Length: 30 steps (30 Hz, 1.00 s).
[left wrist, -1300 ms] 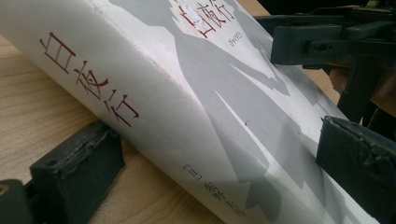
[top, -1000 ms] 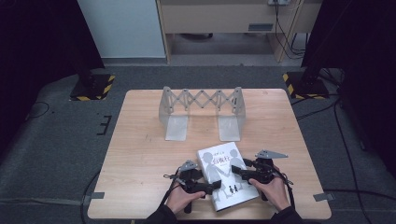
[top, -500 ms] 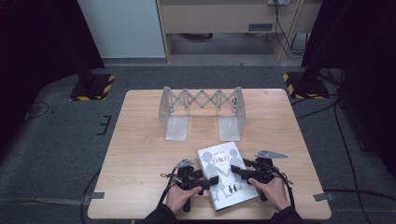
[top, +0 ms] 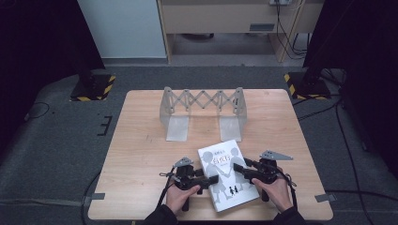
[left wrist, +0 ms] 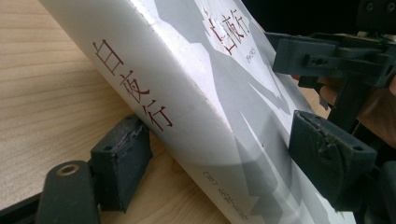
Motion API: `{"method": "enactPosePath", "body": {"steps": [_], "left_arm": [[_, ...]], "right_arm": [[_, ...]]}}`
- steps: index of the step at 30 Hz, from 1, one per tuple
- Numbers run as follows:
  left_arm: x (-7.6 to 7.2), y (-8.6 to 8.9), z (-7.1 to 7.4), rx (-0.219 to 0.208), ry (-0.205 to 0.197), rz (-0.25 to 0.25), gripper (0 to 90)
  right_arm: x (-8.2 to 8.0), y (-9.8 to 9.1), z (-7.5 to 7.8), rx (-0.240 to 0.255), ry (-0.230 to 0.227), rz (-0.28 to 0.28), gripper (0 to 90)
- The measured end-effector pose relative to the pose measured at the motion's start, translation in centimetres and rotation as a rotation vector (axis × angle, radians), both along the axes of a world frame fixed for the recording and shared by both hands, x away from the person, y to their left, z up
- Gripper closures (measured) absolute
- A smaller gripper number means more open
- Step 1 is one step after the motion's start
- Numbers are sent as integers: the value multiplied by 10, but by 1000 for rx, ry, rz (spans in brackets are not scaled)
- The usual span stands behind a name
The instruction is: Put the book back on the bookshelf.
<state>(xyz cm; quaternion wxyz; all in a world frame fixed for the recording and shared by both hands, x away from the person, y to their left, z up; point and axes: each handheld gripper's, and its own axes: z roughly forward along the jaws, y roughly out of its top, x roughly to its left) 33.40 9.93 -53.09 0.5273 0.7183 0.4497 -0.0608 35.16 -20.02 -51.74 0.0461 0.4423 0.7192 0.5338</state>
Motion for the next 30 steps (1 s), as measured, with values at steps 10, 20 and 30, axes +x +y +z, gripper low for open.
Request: {"method": "enactPosePath", "body": {"steps": [10,20,30], "left_arm": [[1,2,3,-72,-43,15,258],[4,3,14,-65,-117,23,260],[3,1,16,-164,-110,40,353]], "right_arm": [[-3,0,7,15,-60,15,474],[-6,2,14,49,-133,32,529],[-6,11,17,93,-124,86,523]]}}
